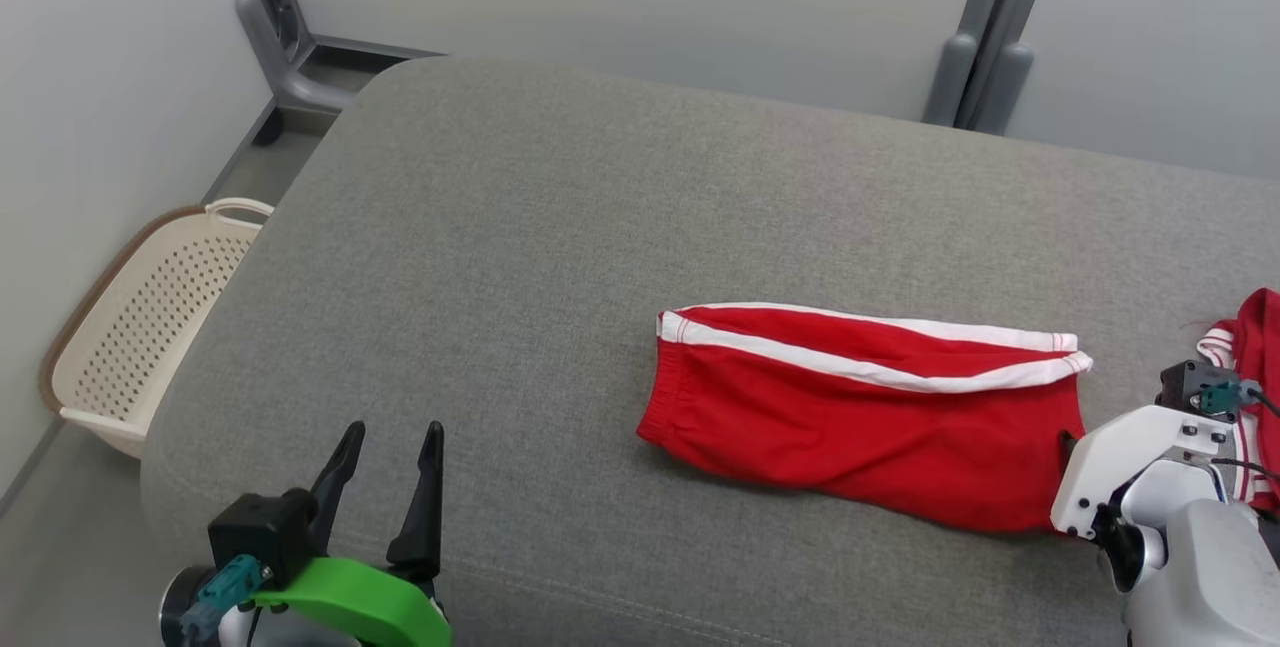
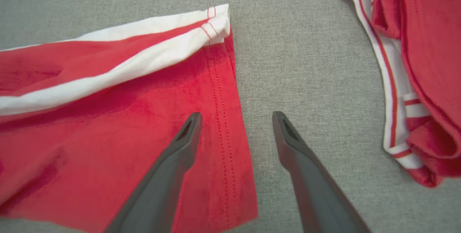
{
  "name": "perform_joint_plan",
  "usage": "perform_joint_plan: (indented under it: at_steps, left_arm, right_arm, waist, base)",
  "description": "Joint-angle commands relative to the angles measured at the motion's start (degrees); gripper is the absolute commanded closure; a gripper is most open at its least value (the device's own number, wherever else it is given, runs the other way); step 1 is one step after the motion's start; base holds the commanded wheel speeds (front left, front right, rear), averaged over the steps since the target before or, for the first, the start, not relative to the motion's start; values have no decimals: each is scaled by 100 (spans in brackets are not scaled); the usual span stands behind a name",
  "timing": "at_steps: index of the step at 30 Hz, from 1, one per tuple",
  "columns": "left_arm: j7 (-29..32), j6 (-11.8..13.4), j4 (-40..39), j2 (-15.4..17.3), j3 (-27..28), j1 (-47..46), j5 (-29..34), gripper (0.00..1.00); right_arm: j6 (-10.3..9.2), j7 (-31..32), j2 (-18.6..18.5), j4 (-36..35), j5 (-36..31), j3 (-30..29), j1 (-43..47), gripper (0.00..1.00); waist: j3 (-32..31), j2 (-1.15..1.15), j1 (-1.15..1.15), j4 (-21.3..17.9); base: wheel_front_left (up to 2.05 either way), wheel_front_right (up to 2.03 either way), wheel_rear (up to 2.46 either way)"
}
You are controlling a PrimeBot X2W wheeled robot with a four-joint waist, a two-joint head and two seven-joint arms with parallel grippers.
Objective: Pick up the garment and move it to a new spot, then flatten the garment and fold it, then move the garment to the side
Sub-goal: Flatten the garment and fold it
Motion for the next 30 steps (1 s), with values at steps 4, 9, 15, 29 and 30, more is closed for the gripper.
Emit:
perform_joint_plan:
  at_steps: [4, 9, 15, 29, 30]
  left_arm:
    - [12, -51, -12, -34, -39, -224, 81, 0]
    - [-39, -66, 20, -81, -54, -284, 86, 0]
    - [-72, -99, 89, -136, -98, -365, 85, 0]
    - [-60, -161, 139, -159, -150, -459, 45, 0]
    - [-64, -153, 143, -159, -150, -464, 44, 0]
  right_arm:
    - [-1, 231, -25, 283, -146, -88, -370, 0]
    - [-1, 435, -26, 444, -276, -196, -576, 0]
    - [-1, 720, -17, 458, -491, -371, -726, 0]
    - [-1, 1704, 1, 431, -184, -559, -902, 100]
    - [-1, 1728, 3, 416, -163, -546, -913, 100]
  waist:
    - [377, 0, 0, 288]
    - [535, 0, 0, 319]
    - [603, 0, 0, 334]
    - [700, 0, 0, 359]
    - [705, 0, 0, 357]
  base:
    - [0, 0, 0]
    - [0, 0, 0]
    - [0, 0, 0]
    - [0, 0, 0]
    - [0, 0, 0]
